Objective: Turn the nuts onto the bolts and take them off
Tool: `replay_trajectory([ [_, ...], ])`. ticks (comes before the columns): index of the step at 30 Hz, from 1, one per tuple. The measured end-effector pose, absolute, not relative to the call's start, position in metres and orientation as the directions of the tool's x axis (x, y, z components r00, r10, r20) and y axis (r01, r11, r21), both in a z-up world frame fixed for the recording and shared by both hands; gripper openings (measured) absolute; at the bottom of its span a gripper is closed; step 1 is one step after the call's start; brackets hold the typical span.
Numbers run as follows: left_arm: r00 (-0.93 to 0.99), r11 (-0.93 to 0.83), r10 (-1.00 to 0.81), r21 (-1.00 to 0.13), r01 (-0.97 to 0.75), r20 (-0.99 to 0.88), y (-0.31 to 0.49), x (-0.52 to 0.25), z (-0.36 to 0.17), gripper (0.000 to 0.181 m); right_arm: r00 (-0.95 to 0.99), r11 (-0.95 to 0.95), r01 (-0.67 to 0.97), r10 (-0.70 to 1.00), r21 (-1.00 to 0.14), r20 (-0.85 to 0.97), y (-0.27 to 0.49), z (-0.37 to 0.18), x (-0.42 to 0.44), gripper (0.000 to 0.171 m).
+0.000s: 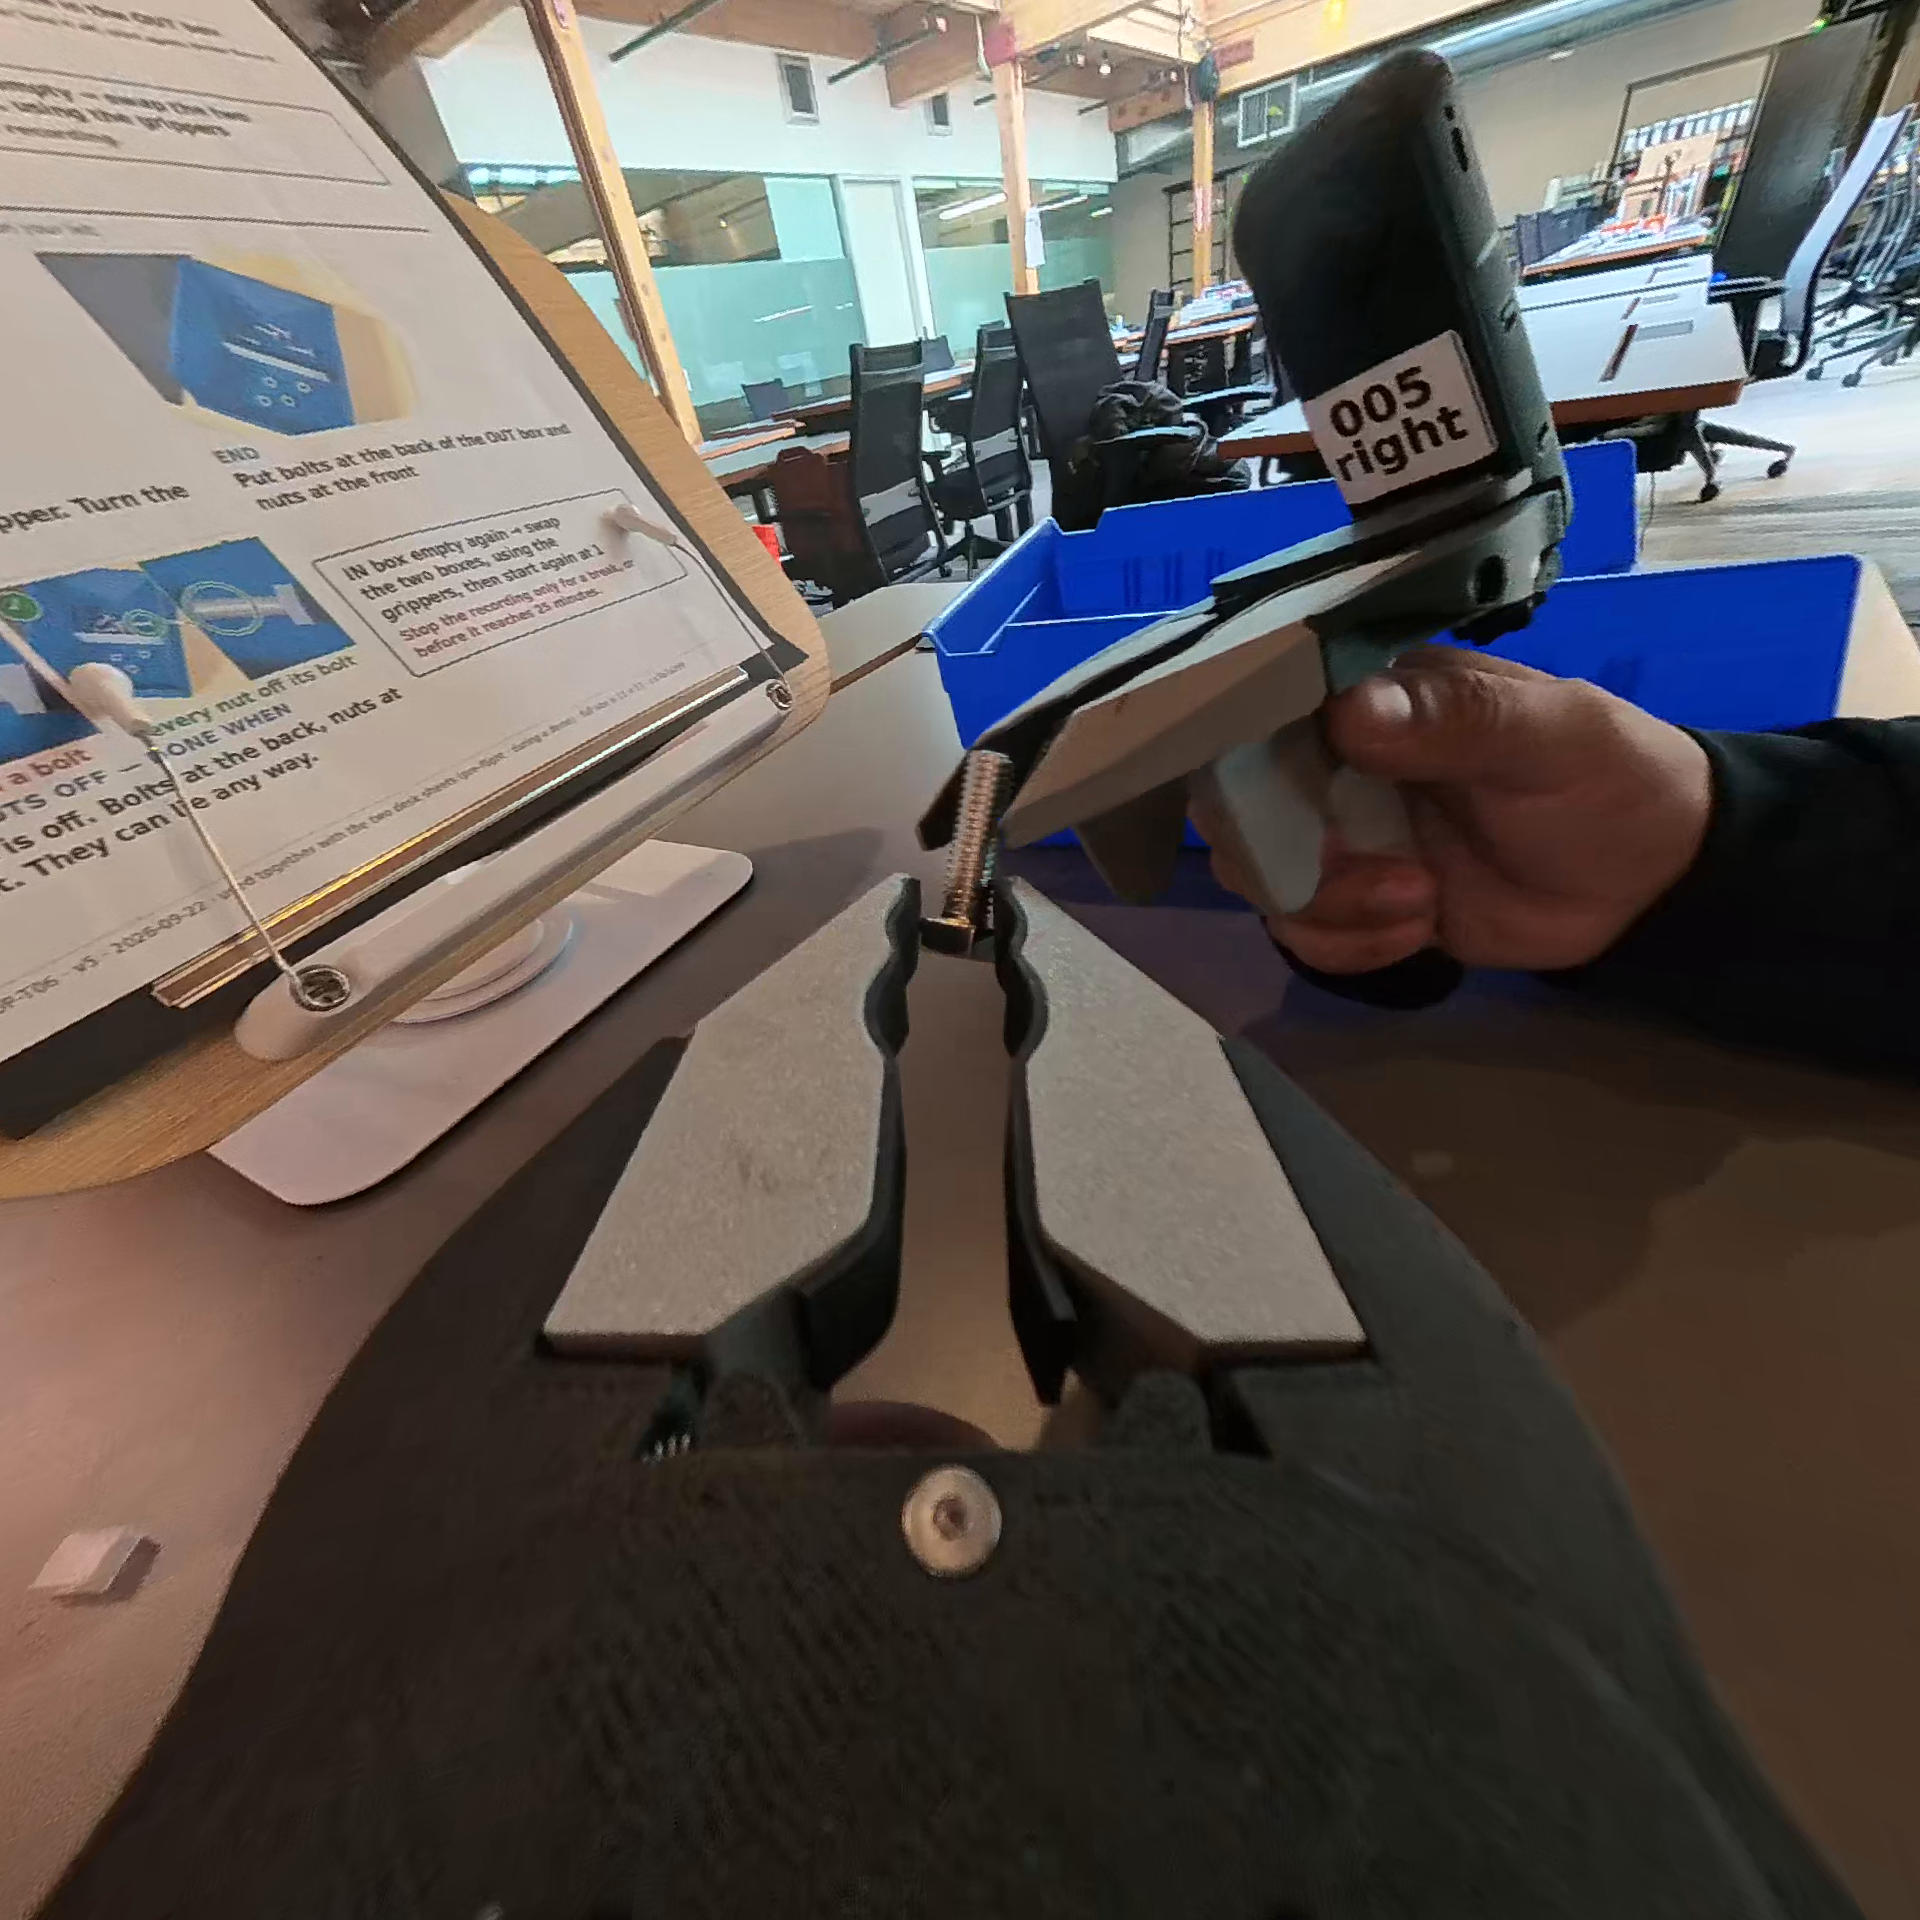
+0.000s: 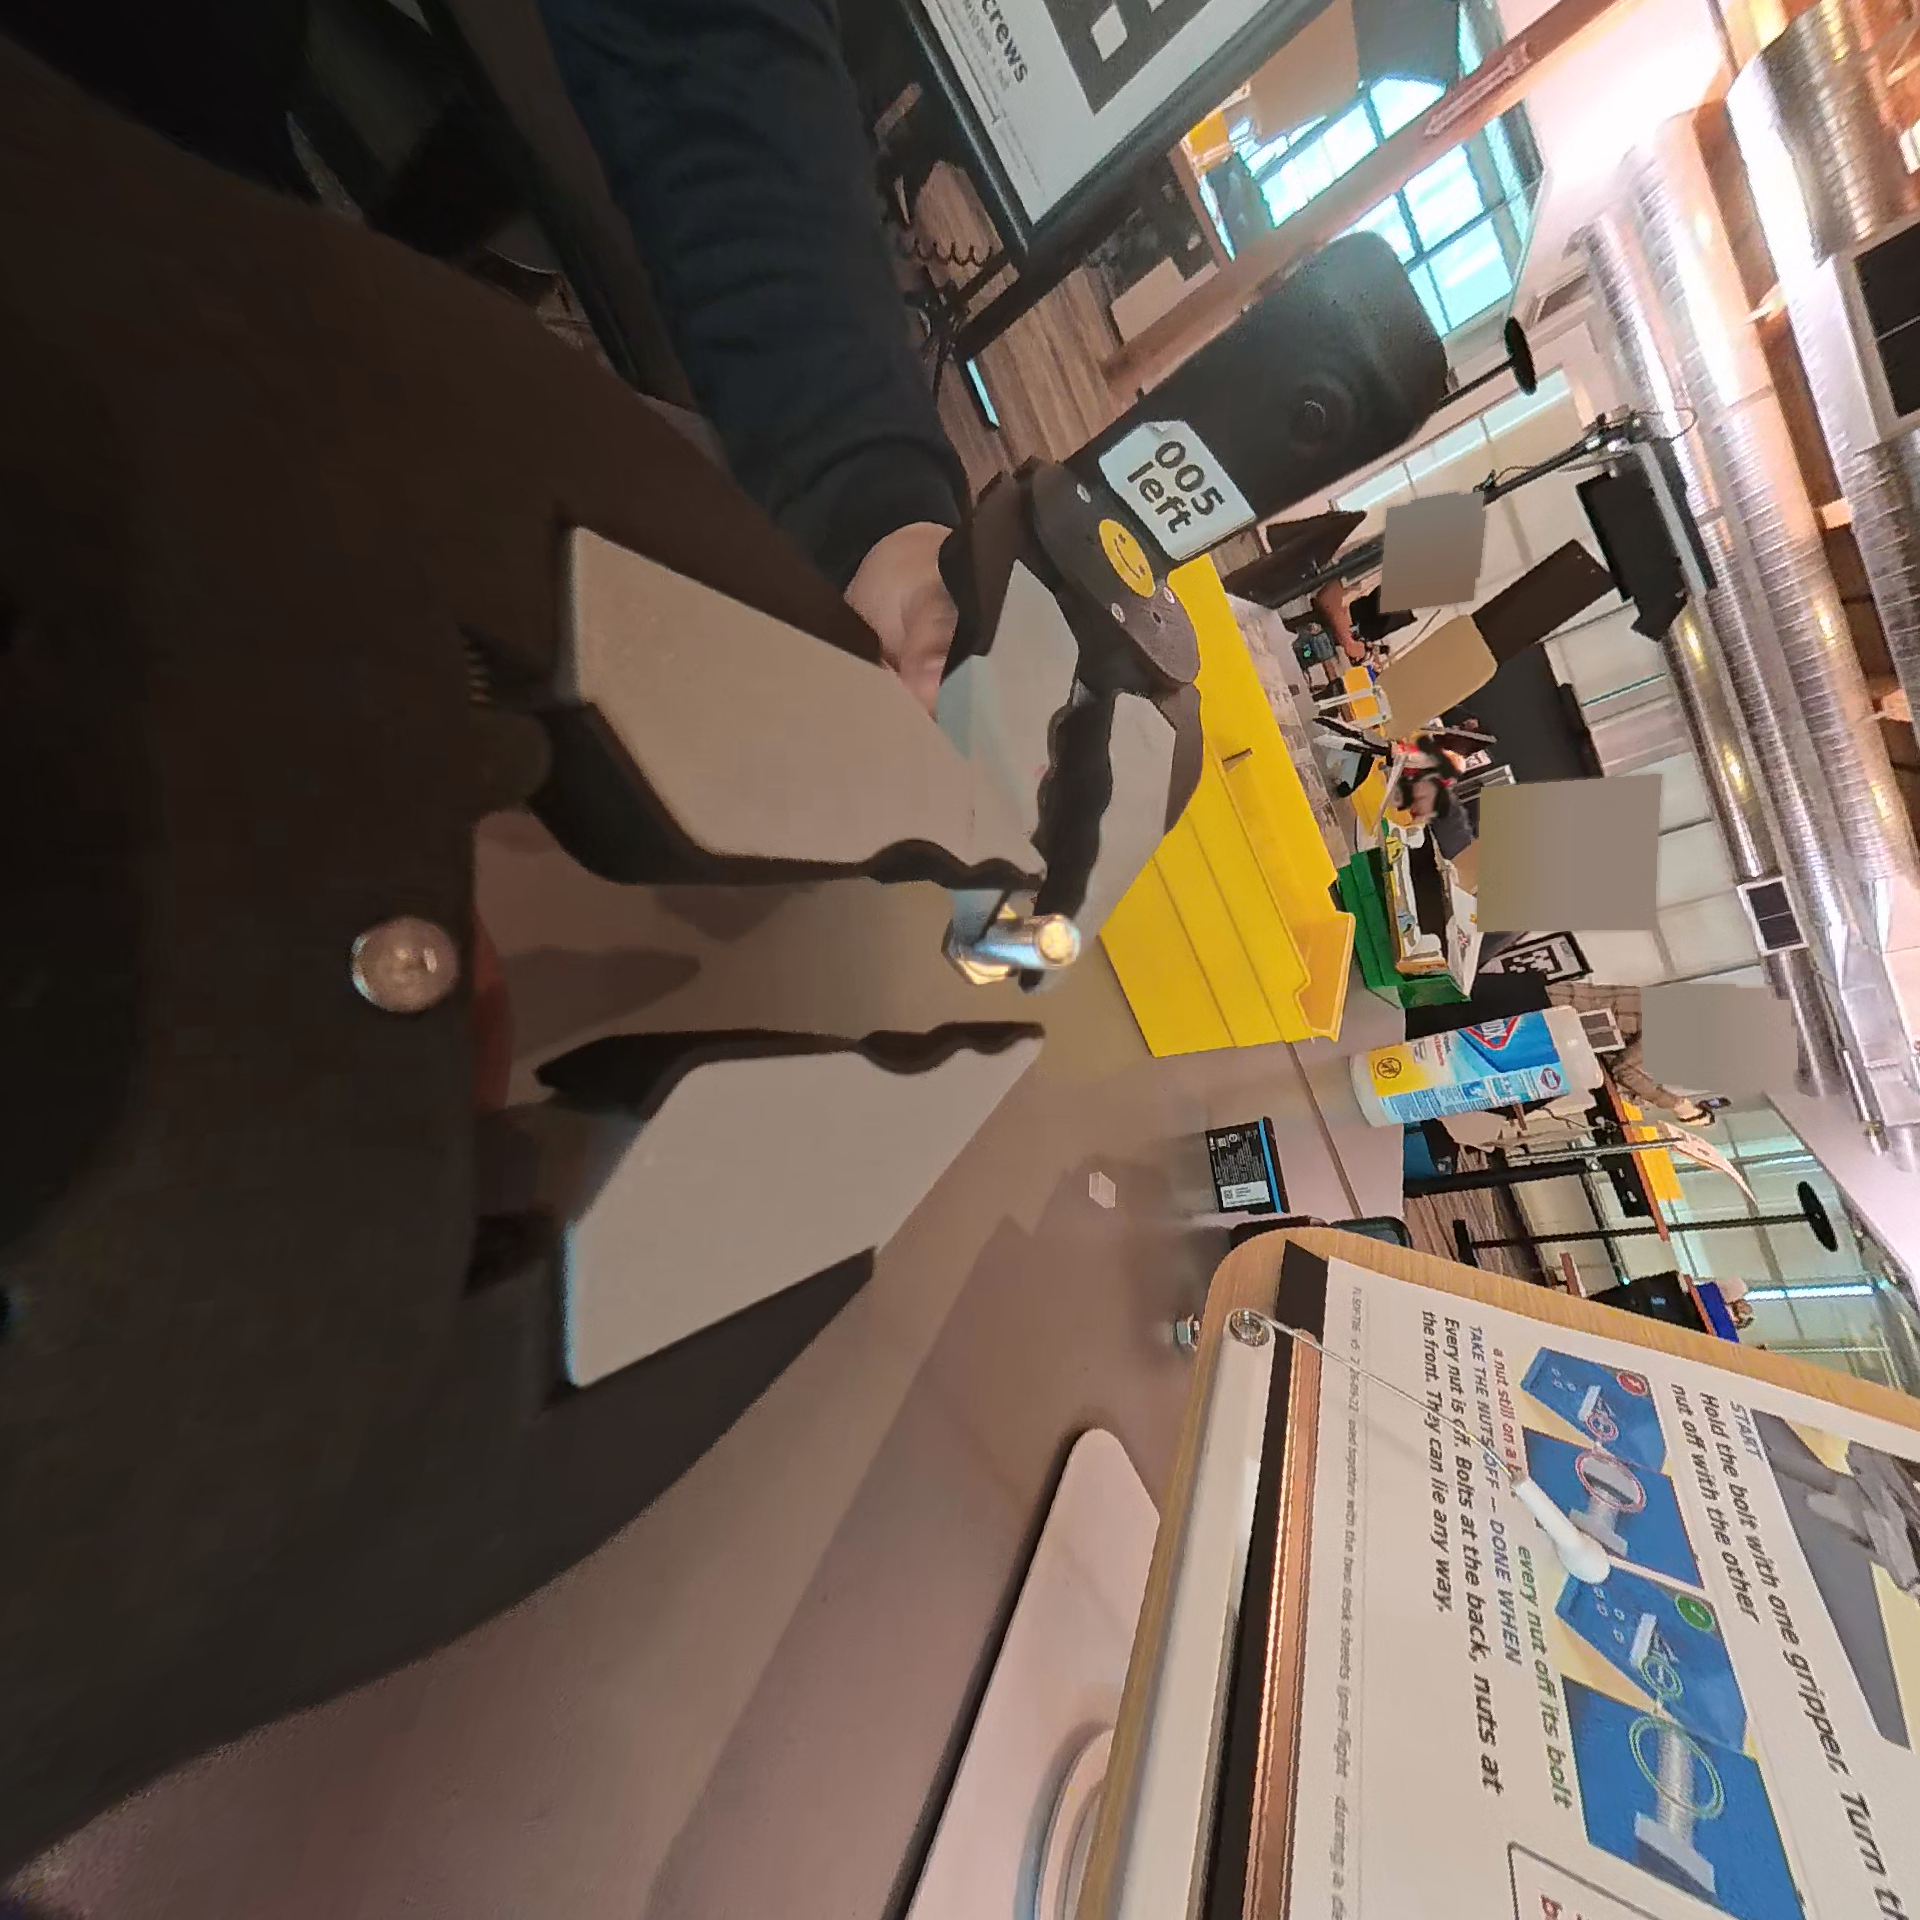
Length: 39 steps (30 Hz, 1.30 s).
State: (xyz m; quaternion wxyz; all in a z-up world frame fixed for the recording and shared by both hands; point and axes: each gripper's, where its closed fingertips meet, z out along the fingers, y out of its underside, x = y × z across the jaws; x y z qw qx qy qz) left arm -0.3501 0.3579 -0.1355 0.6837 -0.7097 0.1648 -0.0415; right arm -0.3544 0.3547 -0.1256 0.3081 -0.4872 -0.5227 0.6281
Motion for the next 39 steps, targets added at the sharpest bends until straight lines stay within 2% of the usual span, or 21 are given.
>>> replay_trajectory([
  [3, 0.939, -0.024, -0.295, -0.981, -0.19, -0.175, 0.359, -0.345, -0.139, 0.011, -0.352, -0.24, 0.137, 0.895, -0.961, -0.274, 0.35, -0.127, -0.354, 0.006],
  [7, 0.942, -0.075, -0.288, -0.977, -0.201, -0.172, 0.362, -0.346, -0.149, 0.008, -0.294, -0.152, 0.18, 0.935, -0.972, -0.2, 0.353, -0.137, -0.357, 0.006],
  [10, 0.97, -0.079, -0.166, -0.978, -0.193, -0.178, 0.364, -0.37, -0.148, 0.029, -0.135, -0.067, 0.267, 0.985, -0.961, -0.106, 0.375, -0.158, -0.361, 0.006],
  [16, 0.953, -0.18, 0.232, -0.972, -0.154, -0.194, 0.348, -0.462, -0.153, 0.029, -0.025, -0.049, 0.439, 0.997, -0.897, -0.066, 0.391, -0.193, -0.359, 0.006],
  [23, 0.924, -0.194, 0.317, -0.968, -0.158, -0.214, 0.34, -0.48, -0.153, 0.026, -0.07, -0.007, 0.595, 0.996, -0.804, -0.061, 0.379, -0.226, -0.354, 0.007],
  [29, 0.884, -0.213, 0.416, -0.968, -0.133, -0.213, 0.327, -0.502, -0.153, 0.026, -0.099, 0.015, 0.595, 0.994, -0.803, -0.055, 0.378, -0.225, -0.35, 0.007],
  [39, 0.826, -0.246, 0.517, -0.963, -0.107, -0.224, 0.311, -0.525, -0.155, 0.027, -0.093, -0.009, 0.534, 0.993, -0.845, -0.069, 0.378, -0.211, -0.353, 0.023],
])
